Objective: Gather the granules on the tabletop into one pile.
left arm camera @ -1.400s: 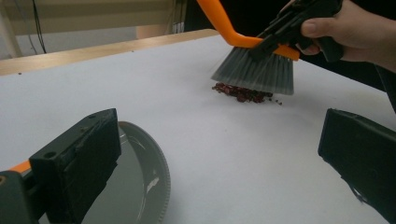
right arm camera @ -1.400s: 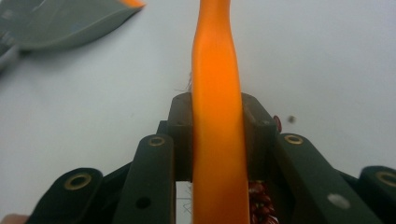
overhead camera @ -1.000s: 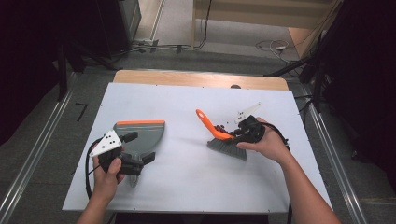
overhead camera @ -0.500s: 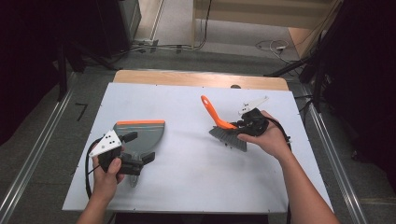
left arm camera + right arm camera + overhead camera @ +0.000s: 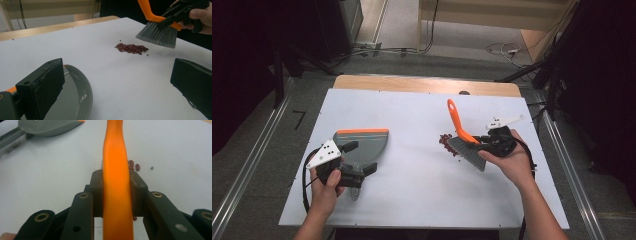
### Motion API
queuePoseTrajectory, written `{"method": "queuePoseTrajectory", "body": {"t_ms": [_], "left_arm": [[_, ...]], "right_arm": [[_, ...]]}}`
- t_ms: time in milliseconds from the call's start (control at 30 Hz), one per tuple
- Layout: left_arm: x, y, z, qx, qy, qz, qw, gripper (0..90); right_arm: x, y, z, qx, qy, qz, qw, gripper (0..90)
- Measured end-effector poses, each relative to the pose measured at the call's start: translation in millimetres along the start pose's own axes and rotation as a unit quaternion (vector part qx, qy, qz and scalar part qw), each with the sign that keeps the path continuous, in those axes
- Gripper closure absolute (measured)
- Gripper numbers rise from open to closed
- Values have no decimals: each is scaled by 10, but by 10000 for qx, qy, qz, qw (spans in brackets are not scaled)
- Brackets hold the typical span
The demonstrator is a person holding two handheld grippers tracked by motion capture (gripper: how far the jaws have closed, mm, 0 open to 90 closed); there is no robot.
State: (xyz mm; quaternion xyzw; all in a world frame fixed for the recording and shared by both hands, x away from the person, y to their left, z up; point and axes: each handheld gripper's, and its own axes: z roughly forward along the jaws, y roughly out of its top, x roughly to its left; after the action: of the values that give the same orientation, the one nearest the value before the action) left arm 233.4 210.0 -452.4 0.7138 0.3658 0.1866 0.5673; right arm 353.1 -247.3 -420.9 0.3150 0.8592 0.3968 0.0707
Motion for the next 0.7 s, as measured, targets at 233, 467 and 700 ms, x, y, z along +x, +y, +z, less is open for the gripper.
{"method": "queuePoseTrajectory", "body": {"t_ms": [233,467,700], "left_arm": [[-7,1,-11,-46,68,22,10000,0],[24,-8,-42,-97,123,-2,9999,0],[69,-47,-83,-148,223,-84,9996,0]], "right_arm": [[-108,-333,-260,-457,-466,825,9945,686],[-218,-588,-501,-708,-734,1336,9858,686],[-324,-808,-636,-812,-802,1673,9793,686]]}}
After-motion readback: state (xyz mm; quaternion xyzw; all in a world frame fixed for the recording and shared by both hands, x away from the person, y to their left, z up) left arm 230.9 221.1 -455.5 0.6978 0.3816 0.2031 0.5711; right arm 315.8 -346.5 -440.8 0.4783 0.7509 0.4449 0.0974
